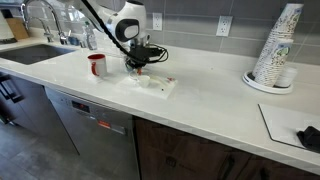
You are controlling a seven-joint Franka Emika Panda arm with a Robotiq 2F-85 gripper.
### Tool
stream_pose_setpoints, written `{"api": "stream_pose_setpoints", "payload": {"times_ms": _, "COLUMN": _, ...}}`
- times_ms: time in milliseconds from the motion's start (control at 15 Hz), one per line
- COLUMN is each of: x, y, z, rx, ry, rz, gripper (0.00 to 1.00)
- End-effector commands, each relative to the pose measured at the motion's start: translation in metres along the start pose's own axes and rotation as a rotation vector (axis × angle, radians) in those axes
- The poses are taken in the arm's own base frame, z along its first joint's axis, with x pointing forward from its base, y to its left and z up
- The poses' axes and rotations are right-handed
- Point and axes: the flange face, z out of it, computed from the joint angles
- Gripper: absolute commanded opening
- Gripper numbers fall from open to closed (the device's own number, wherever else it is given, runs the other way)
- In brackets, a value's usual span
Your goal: Pick up all the sachets from the white saucer and put them in the red and white mug
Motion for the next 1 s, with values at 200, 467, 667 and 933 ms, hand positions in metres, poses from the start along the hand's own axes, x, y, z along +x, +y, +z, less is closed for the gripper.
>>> {"api": "stream_pose_setpoints", "payload": {"times_ms": 200, "x": 0.002, "y": -0.008, "z": -0.051, "rx": 0.044, "ry": -0.035, "rz": 0.017, "gripper": 0.01}}
{"api": "stream_pose_setpoints", "payload": {"times_ms": 467, "x": -0.001, "y": -0.035, "z": -0.104, "rx": 0.124, "ry": -0.064, "rz": -0.025, "gripper": 0.01}}
{"api": "stream_pose_setpoints", "payload": {"times_ms": 667, "x": 0.004, "y": -0.069, "z": -0.134, "rx": 0.221, "ry": -0.069, "rz": -0.077, "gripper": 0.01}}
{"api": "stream_pose_setpoints", "payload": {"times_ms": 933, "x": 0.014, "y": -0.117, "z": -0.154, "rx": 0.350, "ry": -0.048, "rz": -0.121, "gripper": 0.01}}
